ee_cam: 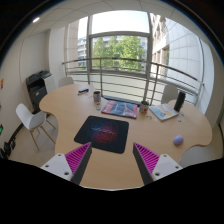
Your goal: Arrange mouse
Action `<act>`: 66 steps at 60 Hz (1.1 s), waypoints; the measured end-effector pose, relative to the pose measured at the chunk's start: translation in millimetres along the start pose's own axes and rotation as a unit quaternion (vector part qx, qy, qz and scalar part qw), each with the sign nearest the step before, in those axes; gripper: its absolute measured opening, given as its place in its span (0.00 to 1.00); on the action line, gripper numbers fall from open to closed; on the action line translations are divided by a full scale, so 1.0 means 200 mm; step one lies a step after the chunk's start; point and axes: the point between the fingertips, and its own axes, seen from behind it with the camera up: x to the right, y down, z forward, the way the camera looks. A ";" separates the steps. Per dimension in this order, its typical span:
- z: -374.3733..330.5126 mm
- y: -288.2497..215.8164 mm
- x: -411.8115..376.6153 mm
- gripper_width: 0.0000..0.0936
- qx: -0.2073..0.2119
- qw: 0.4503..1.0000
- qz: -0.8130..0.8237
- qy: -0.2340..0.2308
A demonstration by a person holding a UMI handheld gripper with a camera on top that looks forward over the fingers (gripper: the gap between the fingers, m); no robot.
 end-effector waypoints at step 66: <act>1.29 0.49 2.20 0.90 -0.022 0.989 0.116 0.087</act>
